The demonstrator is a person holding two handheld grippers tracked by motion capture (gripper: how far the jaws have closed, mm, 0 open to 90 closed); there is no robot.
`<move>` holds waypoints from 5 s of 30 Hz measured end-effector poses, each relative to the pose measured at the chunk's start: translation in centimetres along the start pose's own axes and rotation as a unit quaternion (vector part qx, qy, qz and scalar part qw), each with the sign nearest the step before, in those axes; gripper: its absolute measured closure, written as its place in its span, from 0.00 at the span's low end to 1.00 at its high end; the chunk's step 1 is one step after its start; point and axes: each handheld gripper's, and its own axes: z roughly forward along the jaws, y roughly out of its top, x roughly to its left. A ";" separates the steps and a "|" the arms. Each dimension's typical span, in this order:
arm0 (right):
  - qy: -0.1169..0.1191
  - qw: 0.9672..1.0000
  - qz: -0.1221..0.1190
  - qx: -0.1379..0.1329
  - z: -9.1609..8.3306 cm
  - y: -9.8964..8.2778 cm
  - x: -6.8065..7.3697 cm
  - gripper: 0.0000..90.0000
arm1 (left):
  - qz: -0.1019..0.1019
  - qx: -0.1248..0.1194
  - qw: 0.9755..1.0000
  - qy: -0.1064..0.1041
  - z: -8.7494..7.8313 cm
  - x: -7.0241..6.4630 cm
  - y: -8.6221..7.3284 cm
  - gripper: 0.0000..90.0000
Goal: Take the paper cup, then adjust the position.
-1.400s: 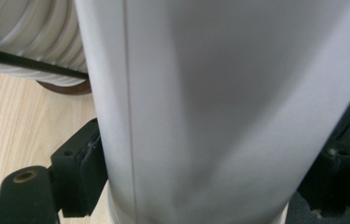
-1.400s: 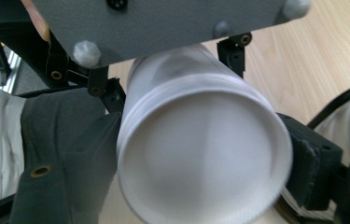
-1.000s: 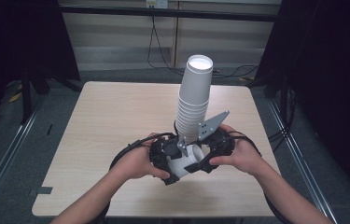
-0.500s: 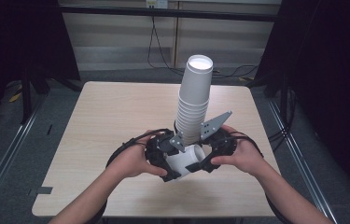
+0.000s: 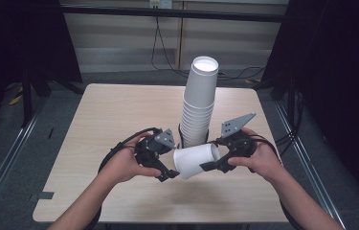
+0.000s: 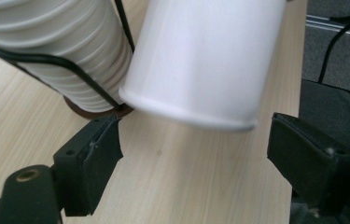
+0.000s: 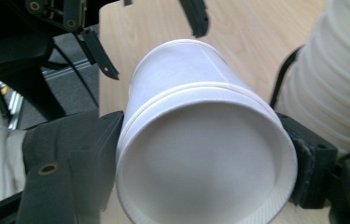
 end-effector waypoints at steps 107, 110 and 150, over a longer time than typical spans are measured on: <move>0.046 0.998 0.013 -0.035 1.6 0.7 0.1 0.27 | -0.003 -0.096 0.995 -0.006 1.7 0.8 -2.5 0.09; 0.045 0.998 0.015 -0.035 1.6 0.6 0.1 0.27 | -0.003 -0.091 0.996 0.000 1.5 0.8 -2.5 0.09; 0.058 0.998 -0.001 -0.029 2.0 0.7 0.2 0.27 | 0.033 -0.079 0.996 -0.018 0.8 0.9 -1.7 0.06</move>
